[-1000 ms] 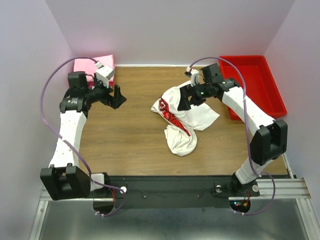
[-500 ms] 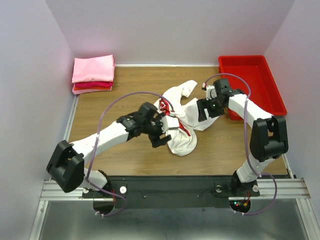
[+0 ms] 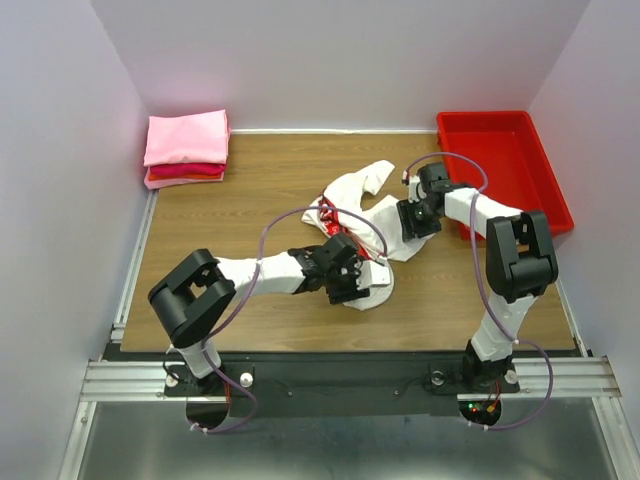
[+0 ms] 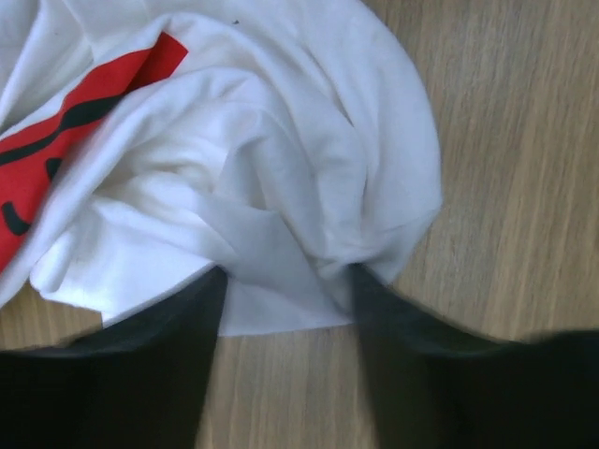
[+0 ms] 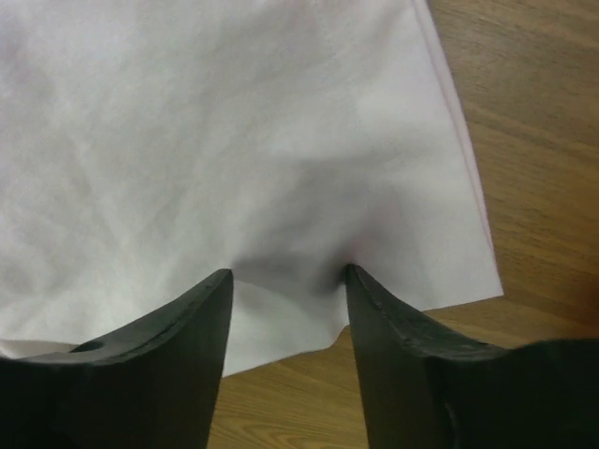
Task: Fold and stack the t-shirts
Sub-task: Flatten the tshirt out
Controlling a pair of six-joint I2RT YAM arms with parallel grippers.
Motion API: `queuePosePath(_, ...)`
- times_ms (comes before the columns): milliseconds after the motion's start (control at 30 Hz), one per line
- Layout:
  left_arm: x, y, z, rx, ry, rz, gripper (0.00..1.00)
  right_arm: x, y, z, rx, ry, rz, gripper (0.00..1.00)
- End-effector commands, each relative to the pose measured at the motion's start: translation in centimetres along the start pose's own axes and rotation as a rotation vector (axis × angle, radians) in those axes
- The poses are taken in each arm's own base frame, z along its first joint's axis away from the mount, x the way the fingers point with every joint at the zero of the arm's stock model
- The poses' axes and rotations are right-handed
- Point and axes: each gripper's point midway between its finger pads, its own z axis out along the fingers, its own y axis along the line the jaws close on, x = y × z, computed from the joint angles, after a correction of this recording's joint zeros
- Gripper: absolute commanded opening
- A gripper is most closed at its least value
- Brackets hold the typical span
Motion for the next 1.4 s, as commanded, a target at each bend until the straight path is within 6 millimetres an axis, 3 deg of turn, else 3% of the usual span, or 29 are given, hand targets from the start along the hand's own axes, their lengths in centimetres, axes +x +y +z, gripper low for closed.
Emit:
queuePosePath(0,-0.2,1.5,0.1,-0.070,0.019,0.036,0.46,1.5,-0.7,1.3,0.028,0.036,0.009,0.47)
queuePosePath(33,0.2,1.7,-0.3,-0.074,0.029,0.030,0.39,1.9,-0.7,1.3,0.022,0.040,0.011,0.38)
queuePosePath(67,1.3,2.5,-1.0,-0.078,0.043,-0.008,0.26,1.6,-0.3,0.7,0.007,0.024,0.012,0.23)
queuePosePath(133,2.0,3.4,-3.2,-0.084,0.023,-0.054,0.14,1.4,-0.1,-0.2,-0.009,0.006,0.008,0.06)
queuePosePath(167,2.4,3.9,-4.2,-0.086,0.017,-0.067,0.00,1.3,0.0,-0.7,-0.013,-0.004,0.005,0.00)
queuePosePath(200,3.4,3.6,-5.2,-0.052,0.027,-0.087,0.00,0.9,0.5,-1.9,-0.031,-0.031,-0.004,0.01)
queuePosePath(233,4.6,5.4,-7.3,-0.097,0.018,-0.126,0.00,0.9,0.8,-2.6,-0.043,-0.041,-0.011,0.01)
queuePosePath(300,6.8,5.8,-9.2,-0.095,0.043,-0.115,0.00,0.4,2.4,-4.7,-0.115,-0.090,-0.028,0.00)
queuePosePath(367,8.8,7.6,-11.7,-0.156,0.057,-0.132,0.00,0.6,4.0,-6.0,-0.189,-0.106,-0.039,0.01)
queuePosePath(500,13.0,8.6,-13.9,-0.161,0.135,-0.168,0.00,0.9,8.5,-9.2,-0.426,-0.147,-0.049,0.00)
queuePosePath(533,13.5,9.3,-14.2,-0.165,0.140,-0.178,0.03,0.7,9.2,-9.9,-0.463,-0.158,-0.048,0.00)
queuePosePath(567,14.3,10.1,-14.9,-0.184,0.138,-0.216,0.12,0.7,9.9,-10.3,-0.502,-0.157,-0.034,0.01)
queuePosePath(600,14.5,10.5,-15.3,-0.186,0.128,-0.243,0.16,0.6,11.0,-11.0,-0.564,-0.161,-0.032,0.00)
queuePosePath(667,12.8,12.2,-16.5,-0.210,0.042,-0.288,0.24,0.2,12.2,-11.8,-0.630,-0.165,-0.025,0.01)
queuePosePath(733,11.2,14.0,-18.1,-0.258,-0.033,-0.304,0.24,-0.2,13.1,-12.6,-0.685,-0.174,-0.026,0.01)
queuePosePath(833,9.5,14.2,-18.7,-0.262,-0.088,-0.286,0.24,-0.9,12.7,-12.7,-0.646,-0.198,-0.024,0.01)
queuePosePath(900,9.3,13.6,-17.7,-0.245,-0.082,-0.300,0.22,-1.8,11.8,-13.1,-0.579,-0.239,-0.039,0.00)
queuePosePath(1000,10.3,13.8,-16.7,-0.246,-0.058,-0.362,0.03,-3.3,10.6,-14.5,-0.501,-0.310,-0.044,0.01)
queuePosePath(1067,12.0,14.4,-16.6,-0.269,-0.021,-0.403,0.00,-4.7,8.1,-16.0,-0.416,-0.386,-0.023,0.01)
queuePosePath(1167,12.2,14.8,-17.3,-0.263,-0.037,-0.411,0.00,-6.9,3.9,-18.9,-0.323,-0.496,0.028,0.00)
queuePosePath(1267,10.5,12.2,-16.6,-0.169,-0.076,-0.374,0.20,-8.6,1.1,-20.9,-0.243,-0.568,0.058,0.01)
queuePosePath(1300,9.2,11.2,-15.7,-0.145,-0.092,-0.332,0.24,-9.0,0.7,-21.2,-0.221,-0.581,0.060,0.01)
queuePosePath(1333,9.8,9.8,-14.9,-0.139,-0.066,-0.343,0.28,-9.6,0.1,-21.4,-0.195,-0.591,0.066,0.01)
queuePosePath(1367,8.8,9.3,-13.8,-0.144,-0.072,-0.295,0.38,-9.8,-0.1,-21.5,-0.191,-0.594,0.067,0.01)
